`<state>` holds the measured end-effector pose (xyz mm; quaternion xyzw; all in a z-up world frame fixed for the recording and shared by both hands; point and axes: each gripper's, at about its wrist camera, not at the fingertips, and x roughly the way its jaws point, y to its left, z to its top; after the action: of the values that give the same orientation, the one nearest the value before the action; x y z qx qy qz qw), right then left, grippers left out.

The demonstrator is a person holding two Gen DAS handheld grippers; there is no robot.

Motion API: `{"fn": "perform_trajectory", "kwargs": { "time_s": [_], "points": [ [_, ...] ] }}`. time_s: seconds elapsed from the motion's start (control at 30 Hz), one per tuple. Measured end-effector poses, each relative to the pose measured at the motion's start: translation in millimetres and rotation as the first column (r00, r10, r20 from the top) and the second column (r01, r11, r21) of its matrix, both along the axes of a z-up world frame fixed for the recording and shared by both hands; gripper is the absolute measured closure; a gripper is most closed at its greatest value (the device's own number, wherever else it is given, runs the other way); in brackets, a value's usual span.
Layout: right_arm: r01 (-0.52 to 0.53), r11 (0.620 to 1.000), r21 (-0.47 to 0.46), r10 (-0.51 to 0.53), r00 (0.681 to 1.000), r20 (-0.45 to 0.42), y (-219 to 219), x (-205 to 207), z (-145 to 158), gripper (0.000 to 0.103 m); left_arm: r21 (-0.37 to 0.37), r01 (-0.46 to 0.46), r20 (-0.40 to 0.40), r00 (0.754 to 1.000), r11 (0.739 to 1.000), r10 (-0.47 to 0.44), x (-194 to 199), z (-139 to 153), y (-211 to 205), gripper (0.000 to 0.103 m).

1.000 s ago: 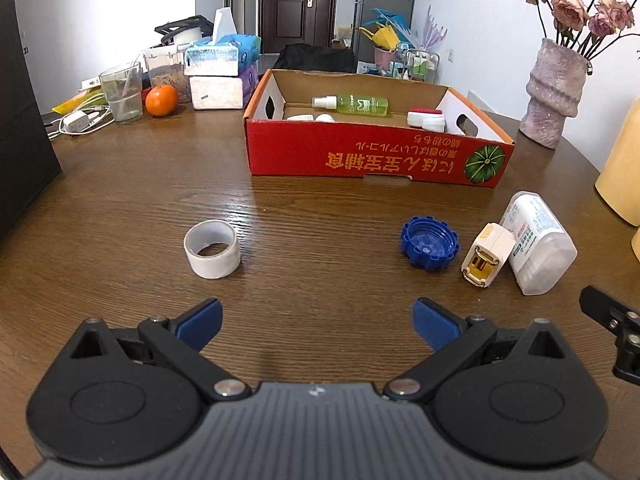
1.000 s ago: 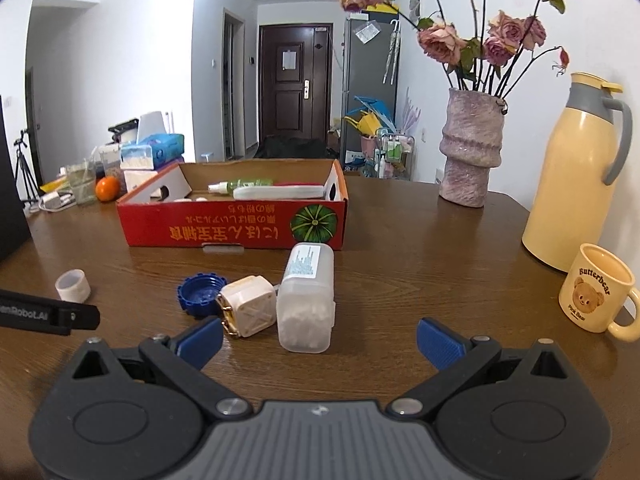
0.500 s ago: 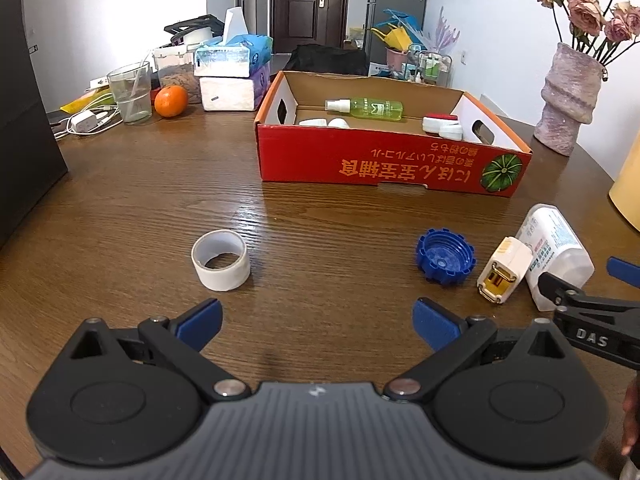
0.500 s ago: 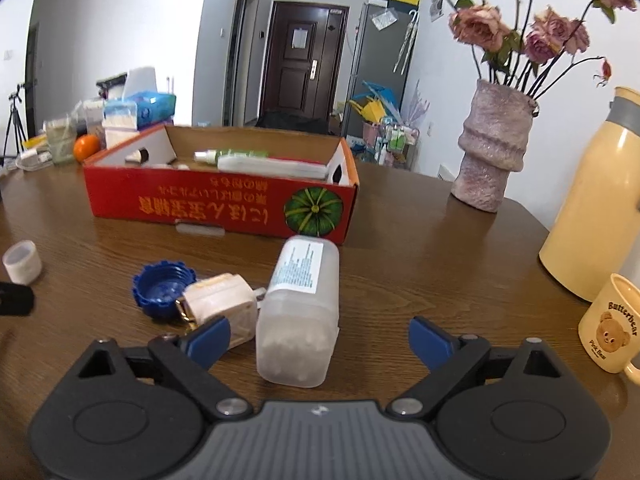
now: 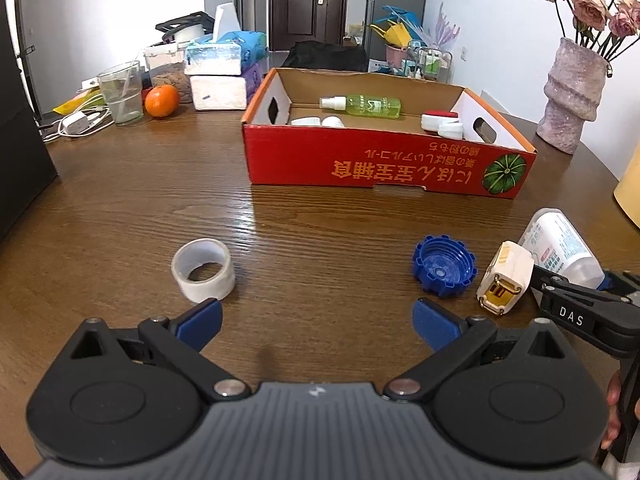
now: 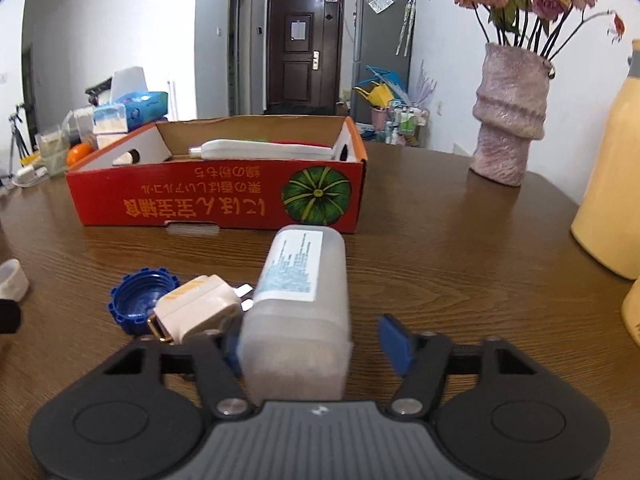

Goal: Organize rigid objects
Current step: 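Grasp the white plastic container with the right gripper while the left gripper grasps the blue ridged cap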

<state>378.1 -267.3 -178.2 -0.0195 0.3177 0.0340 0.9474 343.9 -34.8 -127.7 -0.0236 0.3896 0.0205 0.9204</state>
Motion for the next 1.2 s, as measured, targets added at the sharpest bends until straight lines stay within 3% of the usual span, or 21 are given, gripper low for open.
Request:
{"fn": "perform_trajectory", "kwargs": {
  "time_s": [0.03, 0.27, 0.8, 1.2],
  "points": [
    [-0.009, 1.0, 0.021, 0.009, 1.0, -0.003, -2, 1, -1, 0.059, 0.002, 0.004, -0.001, 1.0, 1.0, -0.004, 2, -1, -2, 0.0],
    [-0.007, 0.997, 0.079, 0.006, 1.0, 0.011, -9, 2, -3, 0.06, 0.023, 0.04, -0.018, 0.999, 0.999, -0.04, 15, -11, -22, 0.0],
    [-0.002, 0.994, 0.108, -0.003, 0.999, 0.05, -14, -5, 1, 0.06, 0.085, 0.095, -0.058, 0.994, 0.992, -0.091, 43, -35, -52, 0.0],
    [0.023, 0.993, 0.112, -0.026, 0.999, 0.024, -18, -1, -2, 0.06, 0.064, 0.148, -0.045, 0.988, 0.987, -0.145, 62, -44, -65, 0.0]
  ]
}}
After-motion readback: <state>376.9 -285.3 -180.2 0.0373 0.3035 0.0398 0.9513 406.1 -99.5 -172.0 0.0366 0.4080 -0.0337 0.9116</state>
